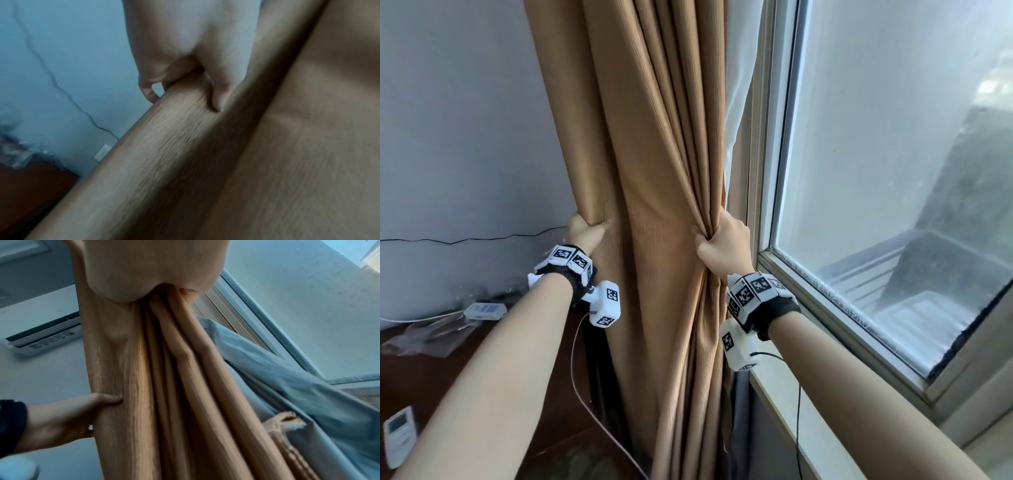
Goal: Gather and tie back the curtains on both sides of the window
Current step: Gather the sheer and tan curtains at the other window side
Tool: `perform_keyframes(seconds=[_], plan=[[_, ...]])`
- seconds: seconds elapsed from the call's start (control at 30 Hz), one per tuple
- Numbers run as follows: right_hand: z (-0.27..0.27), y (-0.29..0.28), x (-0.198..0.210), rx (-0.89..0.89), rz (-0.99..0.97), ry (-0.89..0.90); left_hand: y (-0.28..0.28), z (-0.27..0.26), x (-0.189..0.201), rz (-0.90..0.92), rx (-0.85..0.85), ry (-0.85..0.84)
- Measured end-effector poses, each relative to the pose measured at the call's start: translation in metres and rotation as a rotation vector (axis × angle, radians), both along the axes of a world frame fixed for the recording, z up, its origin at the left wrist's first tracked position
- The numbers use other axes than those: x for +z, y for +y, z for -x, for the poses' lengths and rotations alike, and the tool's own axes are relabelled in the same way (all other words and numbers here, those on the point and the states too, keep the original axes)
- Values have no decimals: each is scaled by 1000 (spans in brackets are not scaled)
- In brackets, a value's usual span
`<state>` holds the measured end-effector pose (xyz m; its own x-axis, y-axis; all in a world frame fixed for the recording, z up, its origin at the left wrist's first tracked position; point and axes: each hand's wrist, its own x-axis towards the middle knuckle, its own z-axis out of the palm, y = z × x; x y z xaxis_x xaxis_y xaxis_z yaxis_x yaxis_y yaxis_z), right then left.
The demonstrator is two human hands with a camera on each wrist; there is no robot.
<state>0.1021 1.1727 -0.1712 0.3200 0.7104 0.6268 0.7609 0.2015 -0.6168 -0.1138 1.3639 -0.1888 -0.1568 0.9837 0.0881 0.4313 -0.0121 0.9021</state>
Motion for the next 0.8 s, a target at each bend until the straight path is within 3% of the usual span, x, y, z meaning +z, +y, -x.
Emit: perform_keyframes(seconds=[0.23, 0.37, 0.57, 0.8], plan=[[10, -1, -2, 15, -14, 22, -74, -34, 7, -79, -192, 388], [12, -7, -1, 26, -8, 30, -123, -39, 18, -168, -293, 477], [18, -23, 4, 67, 3, 78, -200, -64, 21, -290, -257, 644], [16, -40, 9, 101, 57, 78, -228, -101, 6, -216, -414, 641]])
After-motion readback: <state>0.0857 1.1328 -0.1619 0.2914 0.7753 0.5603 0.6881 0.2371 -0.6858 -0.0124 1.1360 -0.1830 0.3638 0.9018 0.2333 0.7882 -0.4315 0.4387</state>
